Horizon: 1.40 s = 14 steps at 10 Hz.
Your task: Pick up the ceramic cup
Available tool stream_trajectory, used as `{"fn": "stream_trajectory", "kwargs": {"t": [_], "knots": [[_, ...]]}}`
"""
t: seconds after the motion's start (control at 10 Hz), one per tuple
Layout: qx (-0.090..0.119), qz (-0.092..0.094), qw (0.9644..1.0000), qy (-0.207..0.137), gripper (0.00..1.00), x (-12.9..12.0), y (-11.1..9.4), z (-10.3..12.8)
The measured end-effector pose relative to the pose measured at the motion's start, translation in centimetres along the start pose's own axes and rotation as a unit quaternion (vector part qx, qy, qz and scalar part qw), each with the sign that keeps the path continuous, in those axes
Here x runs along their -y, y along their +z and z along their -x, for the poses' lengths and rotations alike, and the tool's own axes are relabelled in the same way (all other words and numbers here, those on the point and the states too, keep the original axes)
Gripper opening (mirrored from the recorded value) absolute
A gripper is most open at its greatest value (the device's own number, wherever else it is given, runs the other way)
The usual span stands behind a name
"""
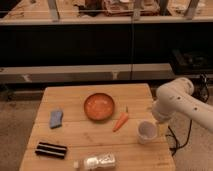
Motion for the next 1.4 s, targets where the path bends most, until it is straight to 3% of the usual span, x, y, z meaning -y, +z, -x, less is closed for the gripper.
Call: {"fn": "stream_trajectory", "kwargs": {"t": [0.3,0.5,1.0,1.4], "knots": [[0.014,0.029,0.9994,-0.013,0.80,0.3,0.7,1.3],[0.044,0.038,0.9982,-0.015,0.80,0.3,1.2,2.0],[0.080,0.040,0.9958,-0.020,0.80,0.5,1.3,3.6],[0.108,0.030,0.9932,-0.033,0.80,1.3,1.8,4.8]]}}
